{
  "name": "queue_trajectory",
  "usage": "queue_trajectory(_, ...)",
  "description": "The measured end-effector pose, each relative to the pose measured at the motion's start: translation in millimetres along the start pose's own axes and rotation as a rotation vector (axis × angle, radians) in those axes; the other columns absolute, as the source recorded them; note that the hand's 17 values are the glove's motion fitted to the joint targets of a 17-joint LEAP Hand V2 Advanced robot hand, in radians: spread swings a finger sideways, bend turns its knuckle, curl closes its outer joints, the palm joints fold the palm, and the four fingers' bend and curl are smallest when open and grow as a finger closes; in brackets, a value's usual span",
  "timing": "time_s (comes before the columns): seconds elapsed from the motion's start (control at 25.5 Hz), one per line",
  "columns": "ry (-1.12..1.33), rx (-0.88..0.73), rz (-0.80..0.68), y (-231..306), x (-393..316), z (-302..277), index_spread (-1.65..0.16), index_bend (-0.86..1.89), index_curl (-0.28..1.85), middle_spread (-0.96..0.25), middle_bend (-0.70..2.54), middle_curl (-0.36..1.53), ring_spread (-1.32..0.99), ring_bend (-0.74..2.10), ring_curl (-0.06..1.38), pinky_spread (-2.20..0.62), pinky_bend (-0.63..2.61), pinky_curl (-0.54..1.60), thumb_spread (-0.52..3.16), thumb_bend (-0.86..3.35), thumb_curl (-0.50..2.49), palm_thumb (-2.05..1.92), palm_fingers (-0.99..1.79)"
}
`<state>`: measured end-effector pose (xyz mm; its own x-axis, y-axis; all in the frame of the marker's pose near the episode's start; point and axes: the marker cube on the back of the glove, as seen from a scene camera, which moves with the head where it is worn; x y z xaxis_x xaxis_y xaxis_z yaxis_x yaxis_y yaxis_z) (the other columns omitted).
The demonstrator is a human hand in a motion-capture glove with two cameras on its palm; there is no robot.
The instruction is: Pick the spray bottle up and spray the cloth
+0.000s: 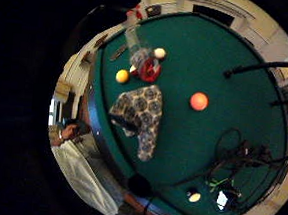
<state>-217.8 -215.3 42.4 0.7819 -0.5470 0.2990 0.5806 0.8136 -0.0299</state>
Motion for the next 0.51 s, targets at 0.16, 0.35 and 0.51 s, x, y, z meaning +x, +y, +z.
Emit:
queue_trajectory(0.16,0.038,-0.013,-0.042,26.2,-19.4,-8.7,-0.43,0.15,0.33,-0.14,0.22,0.38,-0.12,0.24,0.32,0.21,0.20,0.34,1.05,-0.03,0.39,0.40,0.42)
queue_trajectory(0.35,0.056,-0.020,-0.063,51.6,-34.0,-13.7,-0.43,0.15,0.32,-0.14,0.21,0.38,-0.12,0.23,0.31,0.21,0.19,0.34,1.05,-0.03,0.38,0.39,0.43)
queue_trajectory(0.51,0.066,-0.029,-0.065,63.2,-38.4,-12.4,-0.43,0.15,0.32,-0.13,0.20,0.37,-0.12,0.23,0.31,0.21,0.20,0.34,1.05,-0.03,0.36,0.39,0.43)
